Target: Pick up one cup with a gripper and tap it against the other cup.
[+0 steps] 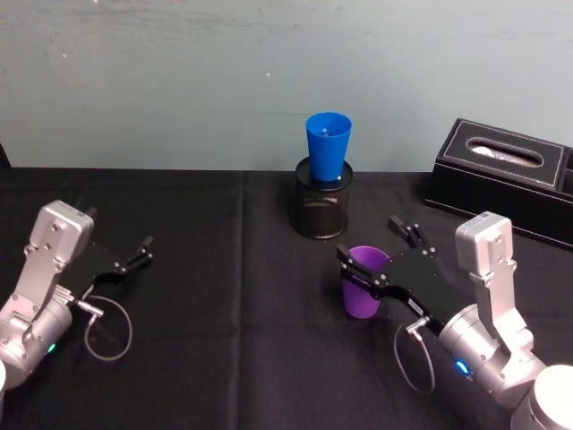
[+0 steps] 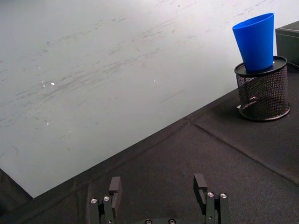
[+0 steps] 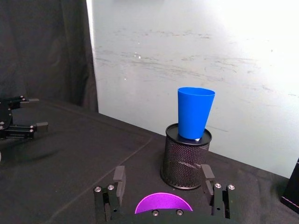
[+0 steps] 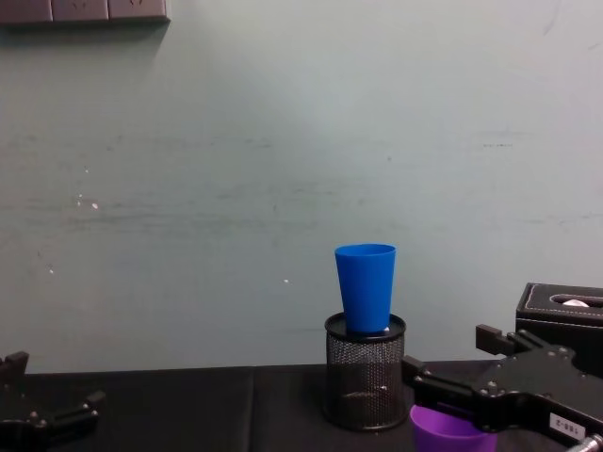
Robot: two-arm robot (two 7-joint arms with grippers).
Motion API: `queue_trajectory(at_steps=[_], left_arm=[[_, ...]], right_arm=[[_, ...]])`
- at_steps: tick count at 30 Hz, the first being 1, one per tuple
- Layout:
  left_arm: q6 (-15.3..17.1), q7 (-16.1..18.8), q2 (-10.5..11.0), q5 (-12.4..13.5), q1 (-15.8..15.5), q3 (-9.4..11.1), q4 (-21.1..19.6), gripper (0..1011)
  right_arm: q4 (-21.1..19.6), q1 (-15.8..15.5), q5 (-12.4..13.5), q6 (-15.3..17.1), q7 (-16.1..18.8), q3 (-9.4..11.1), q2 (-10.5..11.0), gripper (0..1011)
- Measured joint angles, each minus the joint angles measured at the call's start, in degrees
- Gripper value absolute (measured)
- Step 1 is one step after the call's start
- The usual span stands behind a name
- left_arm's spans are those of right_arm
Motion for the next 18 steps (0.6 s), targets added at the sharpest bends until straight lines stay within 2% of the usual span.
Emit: queue_trajectory(at_steps=[18], left_arm=[[0.0,0.0,0.0,0.0,0.0,0.0,0.0,1012]], right_arm=[[0.1,0.1,0.0,0.3,-0.1,-0.1,0.0,1000]])
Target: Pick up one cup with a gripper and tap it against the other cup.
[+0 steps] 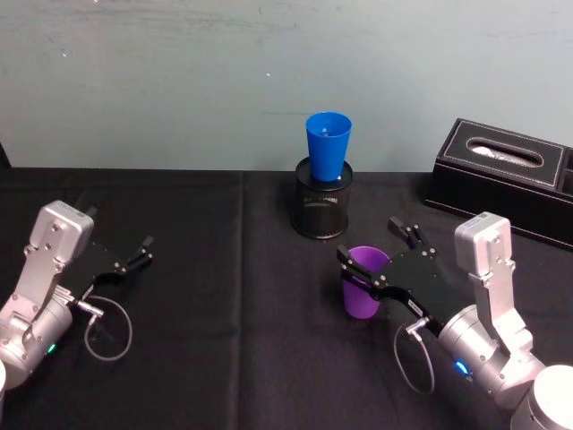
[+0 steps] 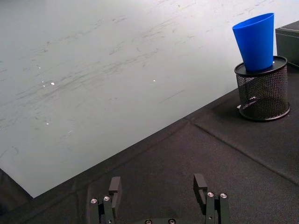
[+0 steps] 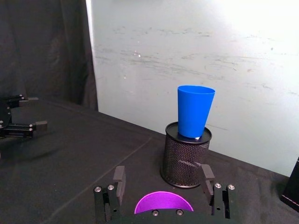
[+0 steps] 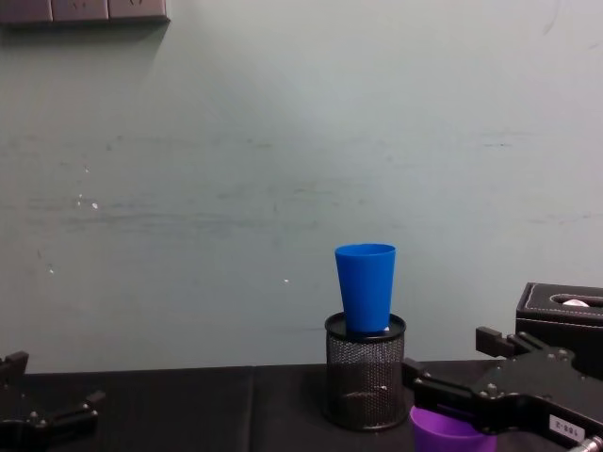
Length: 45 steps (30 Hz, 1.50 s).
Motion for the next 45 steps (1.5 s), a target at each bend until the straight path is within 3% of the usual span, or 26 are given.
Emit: queue_trajectory(at_steps=[34,45], left_arm=[[0.0,0.0,0.0,0.0,0.0,0.0,0.0,1011],[0.0,0.0,0.0,0.0,0.0,0.0,0.0,1011]], right_arm=[[-0.1,-0.1,0.0,0.1,-0.1,0.1,0.0,1000],[0.5,0.1,0.4,0.0,-2.6,2.5,-0.8,1000]])
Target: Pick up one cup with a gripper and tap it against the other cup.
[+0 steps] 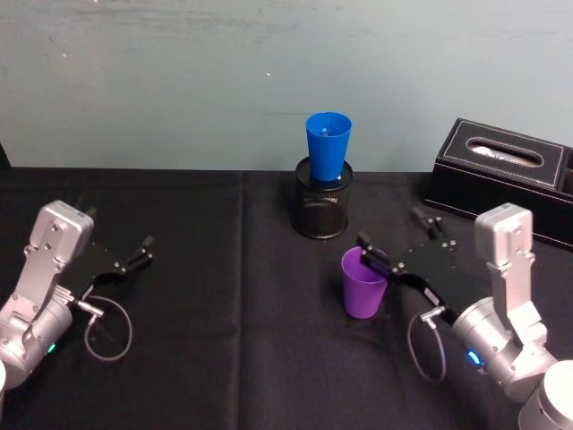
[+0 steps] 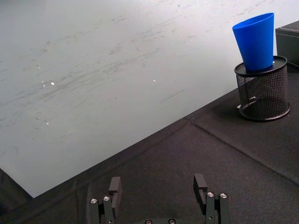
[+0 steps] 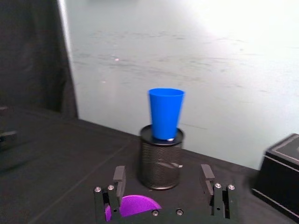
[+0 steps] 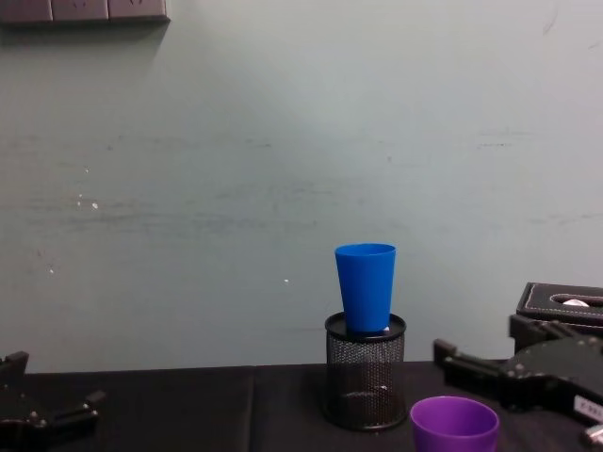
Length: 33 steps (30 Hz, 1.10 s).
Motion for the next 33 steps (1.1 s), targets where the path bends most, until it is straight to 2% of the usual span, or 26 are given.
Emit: queue_trajectory(at_steps=[7,10,16,25,33], left_arm=[[0.0,0.0,0.0,0.0,0.0,0.0,0.0,1011],[0.0,0.0,0.0,0.0,0.0,0.0,0.0,1011],[0.0,0.0,0.0,0.0,0.0,0.0,0.0,1011],[0.0,0.0,0.0,0.0,0.0,0.0,0.0,1011],[0.0,0.0,0.0,0.0,0.0,0.0,0.0,1011]], right_arm=[[1.4,0.4,-0.5,0.3,-3.1,2.2,-1.3,1000],[2.4,0.7,-1.4,1.1,-5.5,3.6,-2.4,1002],[3.8,1.2,-3.5,1.8,-8.2,5.0,-3.8,1000],[6.0,1.9,-7.5,3.1,-11.8,6.3,-5.2,1000],[7.3,2.1,-9.1,4.5,-12.2,7.0,-6.1,1002]])
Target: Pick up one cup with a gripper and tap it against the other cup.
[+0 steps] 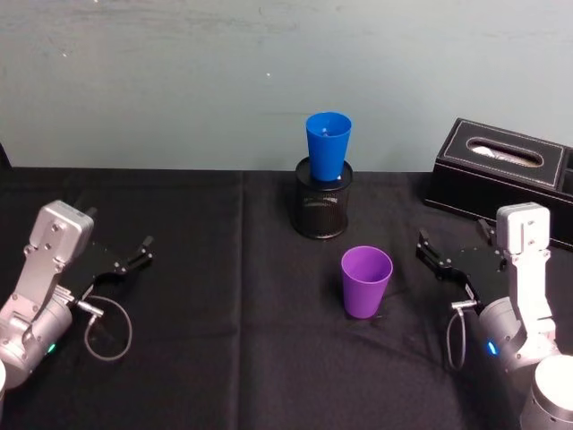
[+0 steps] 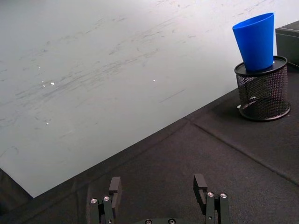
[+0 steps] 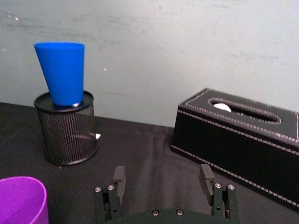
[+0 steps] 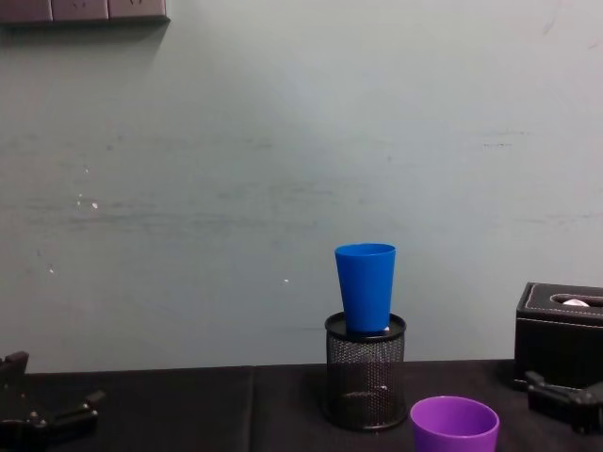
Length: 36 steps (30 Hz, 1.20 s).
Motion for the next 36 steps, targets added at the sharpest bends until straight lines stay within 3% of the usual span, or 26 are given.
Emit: queue_trajectory(at_steps=[11,36], left_arm=[[0.0,0.0,0.0,0.0,0.0,0.0,0.0,1011],[0.0,0.0,0.0,0.0,0.0,0.0,0.0,1011]], right_arm=[[1.2,0.2,-0.5,1.6,1.0,1.6,-1.3,1002],[1.2,0.1,-0.5,1.4,0.9,1.3,-1.1,1000]])
